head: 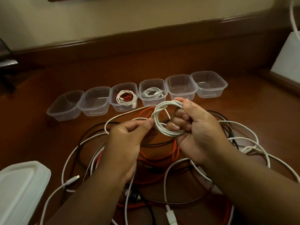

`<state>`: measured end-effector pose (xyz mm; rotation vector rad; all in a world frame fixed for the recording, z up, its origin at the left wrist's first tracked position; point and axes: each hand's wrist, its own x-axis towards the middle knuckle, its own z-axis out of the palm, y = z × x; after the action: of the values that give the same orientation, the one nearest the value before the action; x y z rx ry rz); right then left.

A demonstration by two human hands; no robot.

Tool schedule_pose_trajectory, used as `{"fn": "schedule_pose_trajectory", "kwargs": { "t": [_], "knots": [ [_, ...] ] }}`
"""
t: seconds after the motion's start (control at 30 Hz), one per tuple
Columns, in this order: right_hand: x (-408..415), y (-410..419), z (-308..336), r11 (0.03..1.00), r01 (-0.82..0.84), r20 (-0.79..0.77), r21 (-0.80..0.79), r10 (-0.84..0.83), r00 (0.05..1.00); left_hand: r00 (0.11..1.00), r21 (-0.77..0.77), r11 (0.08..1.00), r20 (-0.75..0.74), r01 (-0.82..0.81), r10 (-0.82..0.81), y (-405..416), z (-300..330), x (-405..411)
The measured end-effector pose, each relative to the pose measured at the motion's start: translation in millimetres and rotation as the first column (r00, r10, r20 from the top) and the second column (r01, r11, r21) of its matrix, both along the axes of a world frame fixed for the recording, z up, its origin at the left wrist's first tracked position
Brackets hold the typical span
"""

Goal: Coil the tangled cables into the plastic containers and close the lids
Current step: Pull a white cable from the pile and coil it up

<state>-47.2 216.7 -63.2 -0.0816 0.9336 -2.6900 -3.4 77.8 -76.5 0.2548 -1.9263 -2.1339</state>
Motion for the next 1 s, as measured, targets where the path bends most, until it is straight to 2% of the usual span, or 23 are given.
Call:
{"fn": "schedule_pose_trajectory", "kwargs": {
  "t": [0.13, 0.23, 0.33, 0.4, 0.47, 0.53, 0.6, 0.7, 0.77, 0.87, 0.93, 1.0],
  "knots": [
    [2, -2, -3, 0.989, 0.100, -0.081, 0.108, -0.092, 0.992, 0.993, 0.252, 0.961, 0.004, 0.115, -0.120, 18, 2, 10],
    [2, -2, -8, 0.951, 0.153, -0.176, 0.270, -0.108, 0.979, 0.991, 0.189, 0.974, 0.025, 0.127, -0.134, 20, 1, 14],
    [2, -1, -11, 0.839, 0.224, -0.347, 0.496, -0.045, 0.937, 0.996, 0.179, 0.982, 0.052, 0.068, -0.078, 17, -1, 12],
    [2, 0, -12, 0.781, 0.286, -0.449, 0.555, -0.008, 0.893, 0.999, 0.229, 0.973, 0.039, 0.014, -0.024, 15, -1, 9],
    [2, 0, -11, 0.778, 0.312, -0.498, 0.546, 0.001, 0.867, 1.000, 0.239, 0.971, -0.011, -0.019, 0.022, 11, -2, 7],
    [0, 1, -9, 0.781, 0.311, -0.490, 0.541, -0.007, 0.871, 0.998, 0.248, 0.969, -0.062, 0.001, 0.015, 8, -4, 5],
    [-3, 1, -10, 0.776, 0.291, -0.442, 0.560, -0.017, 0.897, 0.995, 0.327, 0.941, -0.085, 0.084, -0.059, 7, -6, 4],
    [-10, -1, -16, 0.839, 0.139, -0.274, 0.527, 0.013, 0.962, 0.979, 0.515, 0.833, -0.097, 0.205, -0.181, 7, -3, 4],
    [-12, -2, -19, 0.866, 0.061, -0.185, 0.496, 0.037, 0.982, 0.969, 0.568, 0.786, -0.119, 0.245, -0.216, 7, -2, 4],
    [-13, -2, -19, 0.874, -0.018, -0.137, 0.485, 0.097, 0.986, 0.969, 0.517, 0.820, -0.141, 0.248, -0.204, 7, -3, 3],
    [-12, 1, -17, 0.883, -0.088, -0.115, 0.461, 0.157, 0.981, 0.985, 0.313, 0.937, -0.114, 0.156, -0.126, 7, -6, 3],
    [-10, 2, -15, 0.888, -0.122, -0.132, 0.444, 0.199, 0.971, 0.993, 0.056, 0.998, -0.113, 0.023, -0.017, 6, -8, 4]
  ]
}}
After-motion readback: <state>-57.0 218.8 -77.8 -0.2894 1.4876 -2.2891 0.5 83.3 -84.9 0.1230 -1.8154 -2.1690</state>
